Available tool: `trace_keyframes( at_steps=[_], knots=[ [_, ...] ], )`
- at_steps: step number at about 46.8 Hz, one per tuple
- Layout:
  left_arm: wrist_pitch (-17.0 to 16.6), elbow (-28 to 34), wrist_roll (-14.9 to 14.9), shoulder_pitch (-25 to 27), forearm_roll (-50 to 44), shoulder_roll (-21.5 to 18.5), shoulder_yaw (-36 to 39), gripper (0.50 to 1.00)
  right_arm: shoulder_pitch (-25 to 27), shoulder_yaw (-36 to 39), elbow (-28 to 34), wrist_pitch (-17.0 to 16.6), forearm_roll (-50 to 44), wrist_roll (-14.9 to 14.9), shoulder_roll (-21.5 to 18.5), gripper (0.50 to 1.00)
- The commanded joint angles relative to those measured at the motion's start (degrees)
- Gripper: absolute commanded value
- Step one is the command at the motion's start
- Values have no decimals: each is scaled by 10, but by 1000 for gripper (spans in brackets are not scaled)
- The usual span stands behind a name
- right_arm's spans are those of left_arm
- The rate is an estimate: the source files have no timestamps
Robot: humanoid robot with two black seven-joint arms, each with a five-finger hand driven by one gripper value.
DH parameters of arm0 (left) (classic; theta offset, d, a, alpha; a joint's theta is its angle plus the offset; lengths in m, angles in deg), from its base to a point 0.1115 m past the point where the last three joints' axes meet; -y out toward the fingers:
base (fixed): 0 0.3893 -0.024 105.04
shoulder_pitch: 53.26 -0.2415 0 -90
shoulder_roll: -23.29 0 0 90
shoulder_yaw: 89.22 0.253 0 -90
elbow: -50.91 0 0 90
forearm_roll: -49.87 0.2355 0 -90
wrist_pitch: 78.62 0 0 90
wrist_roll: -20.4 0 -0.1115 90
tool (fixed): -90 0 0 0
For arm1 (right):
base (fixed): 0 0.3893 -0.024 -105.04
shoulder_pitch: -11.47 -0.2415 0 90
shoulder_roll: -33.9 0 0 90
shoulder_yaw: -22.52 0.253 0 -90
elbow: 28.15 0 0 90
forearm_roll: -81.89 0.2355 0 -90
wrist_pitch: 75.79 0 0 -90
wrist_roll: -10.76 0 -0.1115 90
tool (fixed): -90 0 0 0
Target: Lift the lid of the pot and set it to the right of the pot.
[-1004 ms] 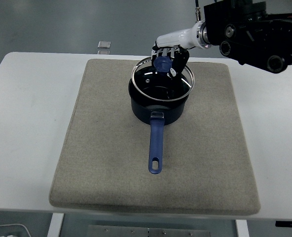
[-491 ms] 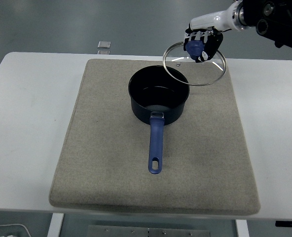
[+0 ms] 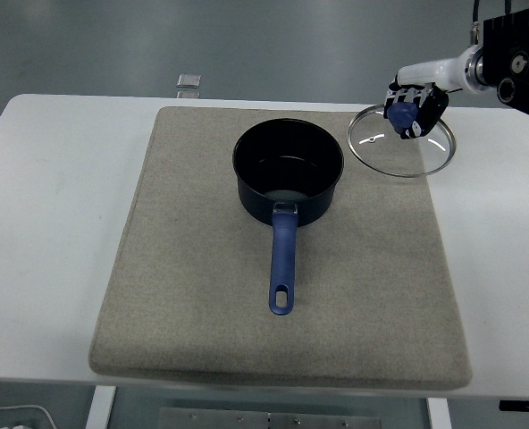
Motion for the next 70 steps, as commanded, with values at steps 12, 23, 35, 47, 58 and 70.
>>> trace_keyframes(
  at_steps=[12,23,35,47,58,70],
  knots=[
    [0,0,0,0,-1,0,0,1000,37,1,9,23,0,-1,-2,500],
    [0,0,0,0,0,0,0,1000,56,2,8,36,1,-1,-5,500],
    [0,0,0,0,-1,0,0,1000,62,7,8,44,9,-1,-9,668],
    [0,0,0,0,0,0,0,1000,63,11,5,38,12,-6,-7,897],
    [0,0,0,0,-1,0,0,1000,58,17,5,35,23,-7,-2,897],
    [0,0,0,0,0,0,0,1000,62,117,11,-15,121,-6,3,897]
  ],
)
